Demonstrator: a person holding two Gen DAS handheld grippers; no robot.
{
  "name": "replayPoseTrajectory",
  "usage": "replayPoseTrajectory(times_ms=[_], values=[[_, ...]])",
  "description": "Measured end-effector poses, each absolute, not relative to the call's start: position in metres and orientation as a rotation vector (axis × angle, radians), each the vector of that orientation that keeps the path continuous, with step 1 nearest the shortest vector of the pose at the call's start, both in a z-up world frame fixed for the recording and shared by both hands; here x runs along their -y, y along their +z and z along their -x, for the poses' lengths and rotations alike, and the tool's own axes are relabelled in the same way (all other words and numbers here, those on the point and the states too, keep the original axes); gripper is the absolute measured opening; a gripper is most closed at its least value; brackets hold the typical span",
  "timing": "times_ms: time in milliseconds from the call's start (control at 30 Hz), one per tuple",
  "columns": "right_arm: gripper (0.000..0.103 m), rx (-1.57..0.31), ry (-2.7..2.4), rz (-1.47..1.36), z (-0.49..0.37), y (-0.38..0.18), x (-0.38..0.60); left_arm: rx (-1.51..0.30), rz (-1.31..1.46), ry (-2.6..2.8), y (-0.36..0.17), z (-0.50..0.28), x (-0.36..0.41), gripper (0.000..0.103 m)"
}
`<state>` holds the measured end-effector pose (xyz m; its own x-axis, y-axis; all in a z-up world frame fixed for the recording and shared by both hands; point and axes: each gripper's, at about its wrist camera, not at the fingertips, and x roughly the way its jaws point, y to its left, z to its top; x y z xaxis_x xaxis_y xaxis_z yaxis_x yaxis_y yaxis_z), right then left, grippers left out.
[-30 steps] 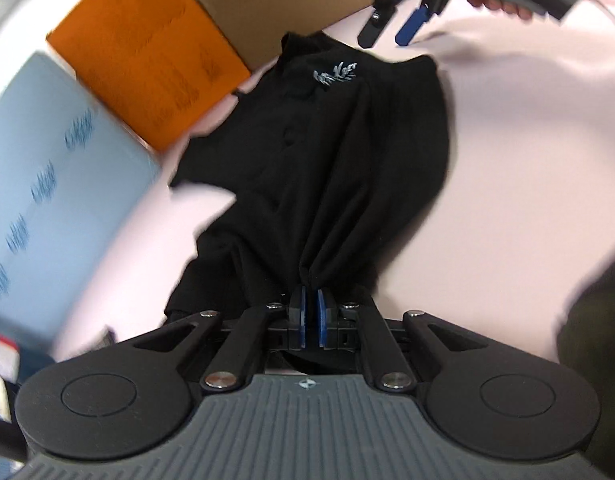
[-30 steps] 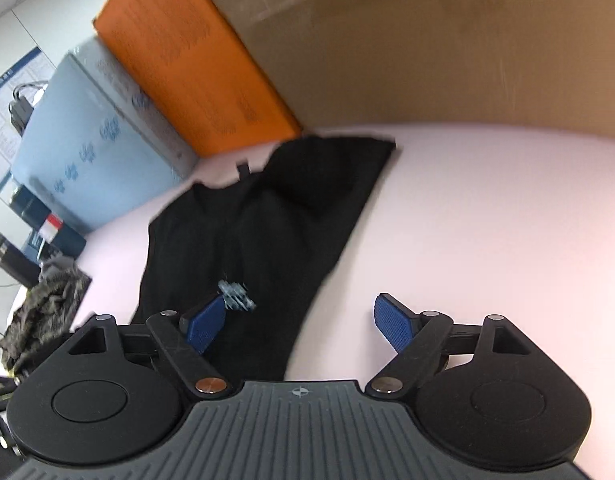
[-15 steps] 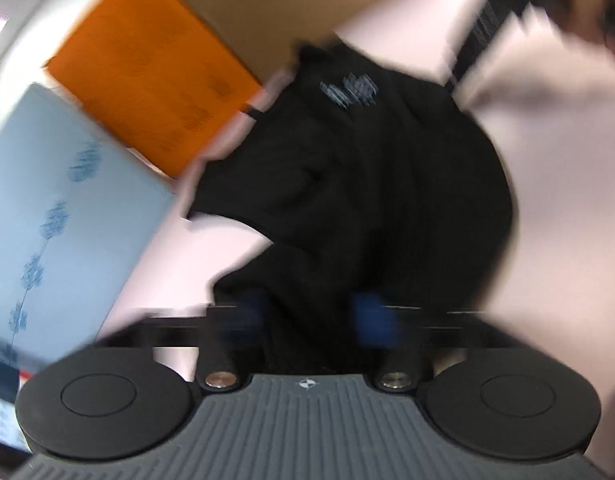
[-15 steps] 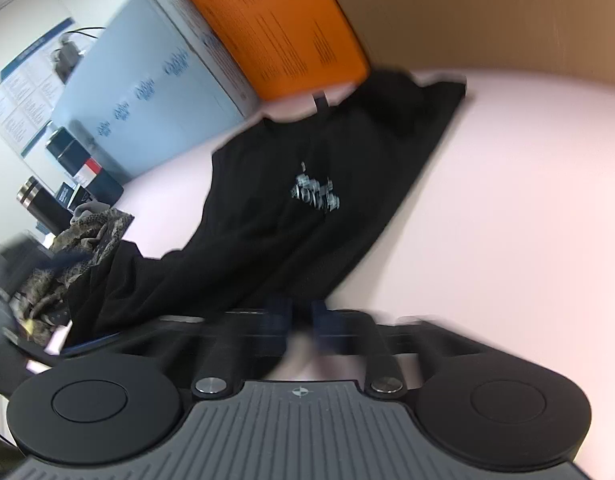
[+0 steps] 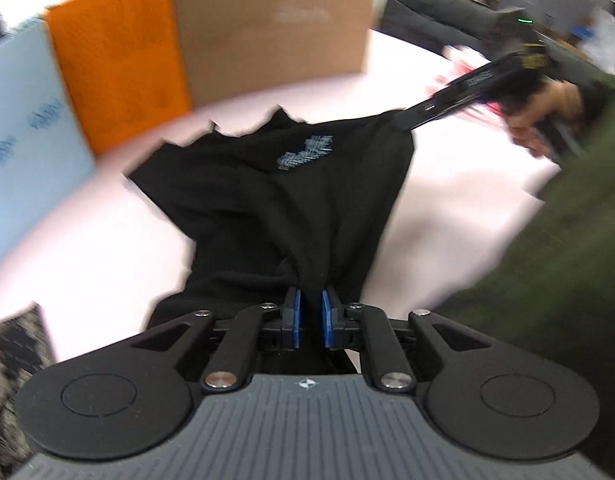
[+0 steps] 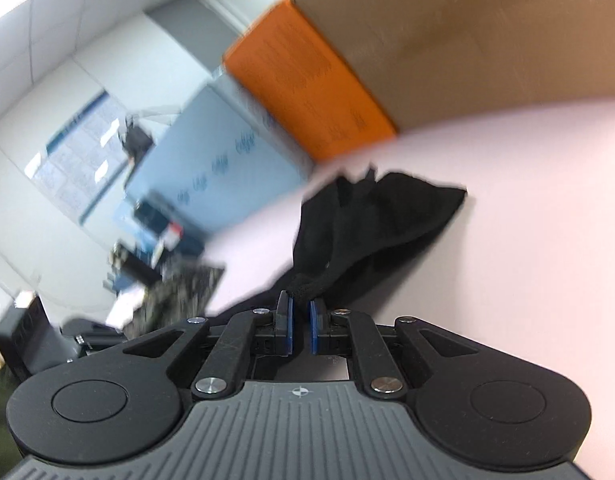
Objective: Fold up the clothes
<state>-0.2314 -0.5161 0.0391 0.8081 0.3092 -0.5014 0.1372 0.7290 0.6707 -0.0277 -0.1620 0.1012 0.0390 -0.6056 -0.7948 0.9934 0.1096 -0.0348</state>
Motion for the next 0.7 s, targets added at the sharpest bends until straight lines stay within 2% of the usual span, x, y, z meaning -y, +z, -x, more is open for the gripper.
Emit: replayPoseTrajectory(times_ms=[33, 100, 133, 167, 233, 300, 367, 500, 700], values=[[0.010, -0.706, 0.118, -0.749, 0.234, 0.034, 0.514, -0.765, -0.682, -1.389, 0.103, 0.032, 0.158, 0.022], [0.031, -0.798, 0.047, -0.669, 0.240, 0.027, 0.511, -0.739, -0.743, -1.403, 0.109, 0.032, 0.154, 0.032], [0.033, -0.835, 0.011, -0.637, 0.244, 0.023, 0.511, -0.718, -0.759, -1.400, 0.115, 0.028, 0.154, 0.040], [0.033, -0.832, -0.024, -0.644, 0.246, 0.021, 0.517, -0.685, -0.770, -1.393, 0.122, 0.022, 0.157, 0.043], [0.033, -0.786, -0.072, -0.632, 0.242, 0.025, 0.531, -0.583, -0.780, -1.352, 0.139, 0.004, 0.172, 0.058], [0.034, -0.737, -0.103, -0.594, 0.232, 0.031, 0.545, -0.488, -0.765, -1.268, 0.147, -0.024, 0.201, 0.064], [0.036, -0.707, -0.103, -0.490, 0.204, 0.036, 0.560, -0.466, -0.727, -1.149, 0.139, -0.052, 0.245, 0.064], [0.036, -0.682, -0.118, -0.363, 0.147, 0.019, 0.599, -0.560, -0.678, -0.964, 0.076, -0.102, 0.336, 0.061], [0.036, -0.746, -0.058, -0.331, 0.095, -0.018, 0.619, -0.623, -0.667, -0.904, 0.000, -0.139, 0.396, 0.062]])
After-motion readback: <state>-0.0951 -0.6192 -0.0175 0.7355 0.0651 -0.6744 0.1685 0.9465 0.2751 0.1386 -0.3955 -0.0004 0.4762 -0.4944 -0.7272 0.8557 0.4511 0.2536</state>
